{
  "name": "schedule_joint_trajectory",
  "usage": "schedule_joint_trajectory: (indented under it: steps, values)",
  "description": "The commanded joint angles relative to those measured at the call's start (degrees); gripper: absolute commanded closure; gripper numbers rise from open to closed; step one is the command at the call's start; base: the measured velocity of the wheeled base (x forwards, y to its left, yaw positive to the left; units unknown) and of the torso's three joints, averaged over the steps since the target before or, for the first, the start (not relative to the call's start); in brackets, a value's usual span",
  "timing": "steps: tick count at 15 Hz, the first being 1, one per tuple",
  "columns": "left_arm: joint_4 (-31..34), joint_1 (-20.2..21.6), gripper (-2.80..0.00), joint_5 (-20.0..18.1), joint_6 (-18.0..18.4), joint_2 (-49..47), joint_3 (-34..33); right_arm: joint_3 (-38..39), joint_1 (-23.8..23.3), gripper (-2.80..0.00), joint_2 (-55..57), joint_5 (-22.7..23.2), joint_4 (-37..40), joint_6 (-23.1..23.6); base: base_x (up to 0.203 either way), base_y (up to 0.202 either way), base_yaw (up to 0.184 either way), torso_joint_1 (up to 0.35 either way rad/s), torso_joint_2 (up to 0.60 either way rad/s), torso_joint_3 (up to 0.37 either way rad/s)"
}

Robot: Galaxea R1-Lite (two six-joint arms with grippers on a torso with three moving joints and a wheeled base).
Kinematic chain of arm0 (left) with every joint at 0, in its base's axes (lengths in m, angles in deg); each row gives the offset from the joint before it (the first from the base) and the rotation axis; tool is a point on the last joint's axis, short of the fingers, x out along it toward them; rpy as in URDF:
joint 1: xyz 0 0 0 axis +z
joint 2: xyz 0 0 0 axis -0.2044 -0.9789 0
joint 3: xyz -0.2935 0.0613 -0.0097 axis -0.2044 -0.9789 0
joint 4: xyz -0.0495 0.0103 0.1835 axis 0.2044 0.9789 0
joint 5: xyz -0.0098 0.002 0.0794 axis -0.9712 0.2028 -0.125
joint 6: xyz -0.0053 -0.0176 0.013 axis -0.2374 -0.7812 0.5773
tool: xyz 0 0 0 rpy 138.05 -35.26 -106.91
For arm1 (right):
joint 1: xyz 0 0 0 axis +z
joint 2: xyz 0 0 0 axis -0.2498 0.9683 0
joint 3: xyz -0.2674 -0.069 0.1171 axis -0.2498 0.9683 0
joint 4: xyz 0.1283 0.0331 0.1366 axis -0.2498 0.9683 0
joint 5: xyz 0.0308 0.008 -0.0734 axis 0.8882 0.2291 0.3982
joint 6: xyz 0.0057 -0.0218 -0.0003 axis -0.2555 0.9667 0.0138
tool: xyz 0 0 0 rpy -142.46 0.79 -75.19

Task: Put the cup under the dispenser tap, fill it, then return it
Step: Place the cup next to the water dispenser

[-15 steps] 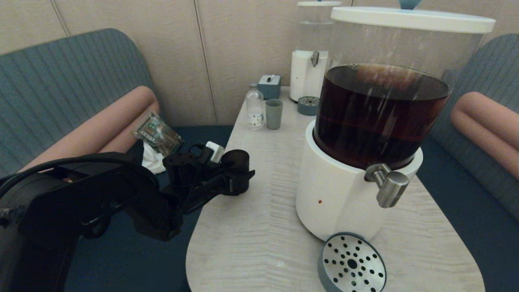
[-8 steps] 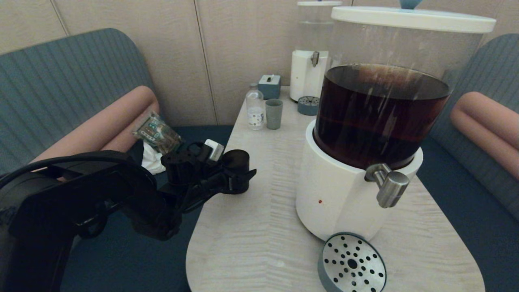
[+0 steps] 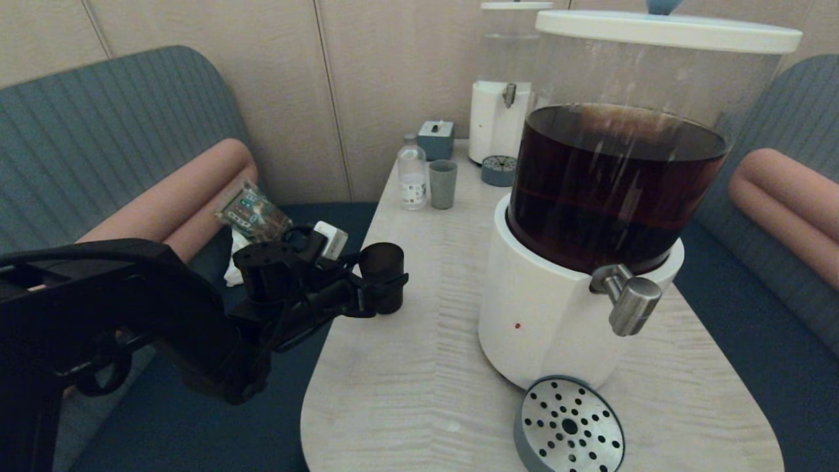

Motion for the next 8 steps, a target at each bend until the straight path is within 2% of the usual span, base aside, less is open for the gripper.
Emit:
schedule_joint_trajectory:
  steps: [1,5,8]
  values:
    - [-0.7,0.0,-2.80,-0.1,0.0,3.8,-2.5,0.4,0.0,0.00,-0.1,0.0,0.0,0.1,0.000,0.000,0.000,0.000,0.00,0.000]
    - [-0.7,0.0,-2.80,-0.1,-0.1,11.2,-8.2,0.4,0.0,0.00,-0.1,0.0,0.0,0.1,0.000,0.000,0.000,0.000,0.00,0.000]
    - [-0.2,0.0,-2.80,-0.2,-0.6,20.3,-12.3,0.4,0.0,0.00,-0.1,0.0,0.0,0.1,0.000,0.000,0.000,0.000,0.00,0.000]
